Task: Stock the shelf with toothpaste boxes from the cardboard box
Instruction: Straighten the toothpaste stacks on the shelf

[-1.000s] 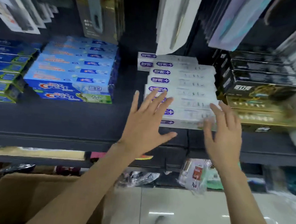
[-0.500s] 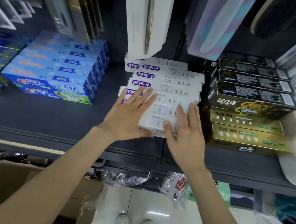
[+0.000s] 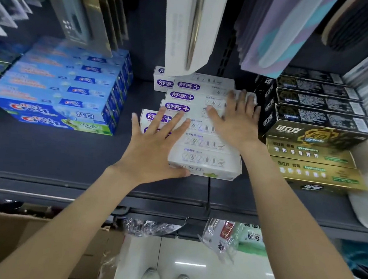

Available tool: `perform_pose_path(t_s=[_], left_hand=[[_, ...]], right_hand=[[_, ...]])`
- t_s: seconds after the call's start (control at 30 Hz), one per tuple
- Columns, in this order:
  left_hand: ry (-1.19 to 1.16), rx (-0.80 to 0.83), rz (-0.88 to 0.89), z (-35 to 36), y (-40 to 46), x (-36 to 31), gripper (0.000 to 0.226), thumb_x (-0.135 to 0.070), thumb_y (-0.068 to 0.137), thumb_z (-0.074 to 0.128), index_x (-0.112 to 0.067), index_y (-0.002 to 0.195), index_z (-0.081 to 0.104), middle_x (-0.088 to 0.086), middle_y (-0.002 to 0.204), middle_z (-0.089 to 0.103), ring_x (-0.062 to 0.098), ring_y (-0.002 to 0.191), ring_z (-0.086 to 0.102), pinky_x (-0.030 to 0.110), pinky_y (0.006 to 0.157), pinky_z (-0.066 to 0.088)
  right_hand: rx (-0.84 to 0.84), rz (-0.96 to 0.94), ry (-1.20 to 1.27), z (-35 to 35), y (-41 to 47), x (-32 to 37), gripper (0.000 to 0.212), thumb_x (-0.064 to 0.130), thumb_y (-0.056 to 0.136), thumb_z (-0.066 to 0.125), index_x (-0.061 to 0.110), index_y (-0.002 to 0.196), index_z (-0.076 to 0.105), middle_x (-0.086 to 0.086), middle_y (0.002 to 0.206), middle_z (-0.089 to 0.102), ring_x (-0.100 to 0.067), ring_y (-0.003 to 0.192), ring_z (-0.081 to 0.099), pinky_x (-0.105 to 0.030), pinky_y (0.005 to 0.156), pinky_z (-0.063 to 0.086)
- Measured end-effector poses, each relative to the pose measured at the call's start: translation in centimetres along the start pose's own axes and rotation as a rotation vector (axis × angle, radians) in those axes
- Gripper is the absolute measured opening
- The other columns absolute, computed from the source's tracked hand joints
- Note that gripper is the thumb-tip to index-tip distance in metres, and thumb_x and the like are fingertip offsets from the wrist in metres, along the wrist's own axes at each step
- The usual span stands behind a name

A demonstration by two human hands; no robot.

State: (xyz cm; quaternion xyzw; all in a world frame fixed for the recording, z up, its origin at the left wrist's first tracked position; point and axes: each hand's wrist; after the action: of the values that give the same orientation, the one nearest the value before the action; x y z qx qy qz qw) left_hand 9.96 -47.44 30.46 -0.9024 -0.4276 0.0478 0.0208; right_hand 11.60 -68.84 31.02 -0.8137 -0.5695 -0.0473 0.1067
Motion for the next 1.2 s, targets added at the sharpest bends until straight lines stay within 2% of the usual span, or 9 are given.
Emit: perform_pose_path(t_s=[0.07, 0.23, 0.37, 0.47, 0.57, 0.7, 0.87, 1.03, 1.2], left_hand=[[-0.021, 0.009, 0.001, -0.2, -0.2, 0.1, 0.110, -0.086, 0.068, 0.039, -0.033, 0.148, -0.016, -0.013, 0.156, -0.023, 0.018, 0.143, -0.024, 0.062, 0.112, -0.002], [-0.006, 0.002, 0.005, -0.3, -0.8, 0.5, 0.111, -0.090, 0.066, 0.035, -0.034, 0.148, -0.014, -0.009, 0.157, -0.020, 0.018, 0.144, -0.022, 0.059, 0.114, 0.003], [0.017, -0.021, -0.028, 0.0, -1.4, 1.4, 0.111, -0.092, 0.056, 0.016, -0.037, 0.147, -0.016, -0.011, 0.157, -0.019, 0.017, 0.144, -0.020, 0.058, 0.115, 0.005], [-0.022, 0.002, -0.022, -0.2, -1.5, 1.9, 0.111, -0.093, 0.061, 0.028, -0.038, 0.147, -0.015, -0.013, 0.157, -0.019, 0.015, 0.144, -0.020, 0.056, 0.116, 0.003], [-0.016, 0.024, 0.002, -0.6, -1.3, 2.0, 0.112, -0.094, 0.060, 0.031, -0.039, 0.146, -0.015, -0.015, 0.155, -0.021, 0.015, 0.143, -0.022, 0.058, 0.115, -0.003], [-0.048, 0.012, -0.003, -0.3, -1.2, 2.6, 0.114, -0.096, 0.057, 0.028, -0.039, 0.147, -0.012, -0.015, 0.156, -0.021, 0.015, 0.143, -0.024, 0.061, 0.114, -0.003], [-0.046, -0.033, -0.038, 0.1, -1.6, 3.6, 0.113, -0.095, 0.053, 0.016, -0.039, 0.148, -0.010, -0.015, 0.157, -0.017, 0.014, 0.144, -0.021, 0.056, 0.116, -0.001], [-0.088, -0.018, -0.027, -0.4, -1.6, 4.4, 0.112, -0.095, 0.054, 0.023, -0.043, 0.146, -0.012, -0.018, 0.156, -0.017, 0.009, 0.143, -0.021, 0.047, 0.115, -0.009], [-0.080, -0.038, -0.041, -0.1, -1.7, 4.3, 0.110, -0.095, 0.051, 0.014, -0.044, 0.146, -0.011, -0.019, 0.156, -0.014, 0.009, 0.144, -0.019, 0.049, 0.117, -0.005]], right_hand=[[-0.003, 0.003, -0.030, 0.0, -0.4, 0.4, 0.081, 0.066, 0.092, 0.018, 0.014, 0.152, 0.002, -0.017, 0.158, -0.007, -0.031, 0.146, -0.012, -0.047, 0.117, -0.005], [-0.006, -0.099, 0.003, 0.7, -1.2, 2.6, 0.079, 0.066, 0.092, 0.021, 0.018, 0.152, 0.002, -0.013, 0.159, -0.006, -0.026, 0.146, -0.012, -0.042, 0.118, -0.004], [-0.034, -0.129, 0.063, 1.1, -0.9, 4.1, 0.073, 0.062, 0.094, 0.025, 0.021, 0.152, 0.009, -0.011, 0.160, -0.002, -0.025, 0.147, -0.009, -0.040, 0.118, -0.003], [-0.152, -0.052, 0.090, 0.6, 0.0, 3.5, 0.064, 0.058, 0.095, 0.029, 0.027, 0.150, 0.020, -0.015, 0.159, 0.002, -0.034, 0.146, -0.003, -0.045, 0.116, 0.001], [-0.109, 0.042, 0.195, 0.0, 1.3, 3.0, 0.063, 0.056, 0.094, 0.035, 0.030, 0.150, 0.020, -0.021, 0.157, 0.001, -0.040, 0.145, 0.005, -0.045, 0.117, 0.011], [-0.060, 0.038, 0.333, 0.4, 1.8, 3.4, 0.060, 0.050, 0.096, 0.037, 0.031, 0.150, 0.020, -0.015, 0.159, -0.001, -0.036, 0.143, 0.020, -0.038, 0.114, 0.025], [-0.065, 0.013, 0.334, 0.7, 2.0, 5.2, 0.057, 0.045, 0.099, 0.032, 0.027, 0.151, 0.018, -0.015, 0.159, -0.001, -0.035, 0.143, 0.020, -0.037, 0.113, 0.024], [-0.066, 0.001, 0.297, 0.8, 2.2, 5.5, 0.055, 0.044, 0.100, 0.029, 0.026, 0.151, 0.019, -0.016, 0.158, 0.002, -0.036, 0.142, 0.021, -0.038, 0.111, 0.026], [-0.040, 0.001, 0.265, 0.8, 2.6, 5.5, 0.055, 0.047, 0.100, 0.026, 0.029, 0.151, 0.017, -0.012, 0.159, 0.001, -0.033, 0.144, 0.017, -0.040, 0.114, 0.021]])
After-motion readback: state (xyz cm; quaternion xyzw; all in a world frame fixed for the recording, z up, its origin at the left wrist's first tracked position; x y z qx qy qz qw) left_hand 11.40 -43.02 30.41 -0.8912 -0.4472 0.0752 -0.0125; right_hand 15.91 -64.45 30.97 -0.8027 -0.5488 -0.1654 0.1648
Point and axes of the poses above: each hand's wrist, its own y-axis towards the middle knuckle, its own z-axis out of the palm, x = y × z
